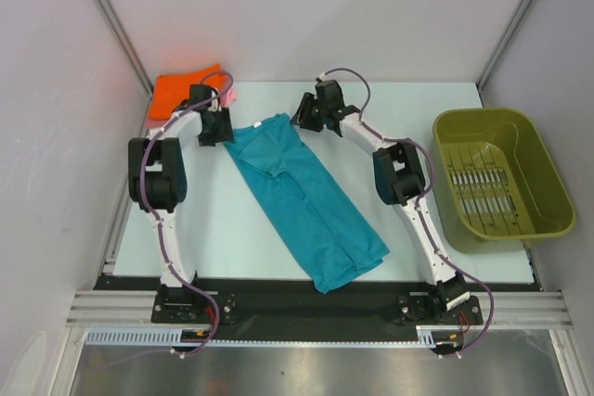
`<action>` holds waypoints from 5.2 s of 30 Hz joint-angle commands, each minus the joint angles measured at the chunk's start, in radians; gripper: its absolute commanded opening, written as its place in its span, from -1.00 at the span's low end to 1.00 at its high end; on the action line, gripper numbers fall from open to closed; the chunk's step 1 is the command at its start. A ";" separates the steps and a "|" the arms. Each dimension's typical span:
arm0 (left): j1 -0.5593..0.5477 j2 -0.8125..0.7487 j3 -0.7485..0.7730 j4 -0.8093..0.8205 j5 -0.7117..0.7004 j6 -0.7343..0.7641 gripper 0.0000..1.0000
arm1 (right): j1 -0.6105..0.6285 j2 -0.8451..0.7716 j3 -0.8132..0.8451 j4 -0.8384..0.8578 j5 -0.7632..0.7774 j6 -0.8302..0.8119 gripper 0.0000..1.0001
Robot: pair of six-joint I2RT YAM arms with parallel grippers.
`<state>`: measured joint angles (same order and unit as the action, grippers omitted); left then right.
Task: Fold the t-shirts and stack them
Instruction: Fold the tshirt
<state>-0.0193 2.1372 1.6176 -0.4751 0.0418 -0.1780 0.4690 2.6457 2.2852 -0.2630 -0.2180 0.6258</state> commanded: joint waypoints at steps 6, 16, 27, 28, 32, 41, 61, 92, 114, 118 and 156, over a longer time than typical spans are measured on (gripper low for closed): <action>0.005 0.128 0.145 -0.030 0.124 -0.086 0.19 | 0.016 0.141 0.132 0.056 0.065 0.181 -0.13; -0.014 0.197 0.263 -0.031 0.141 -0.083 -0.99 | 0.016 0.201 0.146 0.185 0.045 0.366 -1.00; -0.088 0.362 0.654 -0.080 0.148 0.043 -0.99 | -0.063 0.100 0.027 0.294 0.299 0.485 -1.00; -0.090 0.368 0.678 -0.085 0.147 0.043 -0.99 | -0.069 0.086 0.014 0.298 0.319 0.486 -1.00; -0.088 0.395 0.734 -0.092 0.119 0.034 -0.94 | -0.081 0.076 -0.020 0.289 0.381 0.514 -1.00; -0.090 0.403 0.760 -0.073 0.152 0.020 0.50 | -0.081 0.080 0.014 0.301 0.355 0.532 0.11; -0.309 -0.572 -0.310 -0.035 0.425 0.653 0.55 | -0.098 -0.958 -0.964 -0.188 0.266 -0.075 0.64; -1.058 -0.935 -1.105 0.179 0.270 1.322 0.36 | 0.135 -1.423 -1.739 -0.190 0.091 0.104 0.24; -0.839 -0.843 -0.871 0.115 0.381 1.008 -0.99 | 0.140 -1.241 -1.371 -0.305 0.048 -0.047 -1.00; -0.685 -0.812 -0.812 0.099 0.432 0.908 -0.99 | 0.102 -1.084 -1.210 -0.295 0.043 -0.124 -1.00; -0.234 -0.244 -0.208 0.213 0.104 0.471 0.22 | -0.099 -0.519 -0.415 -0.249 0.115 -0.201 0.17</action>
<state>-0.3096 1.8938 1.2922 -0.3210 0.2226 0.3786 0.3878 2.2295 1.8332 -0.5526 -0.2092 0.4259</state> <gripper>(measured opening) 0.599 0.576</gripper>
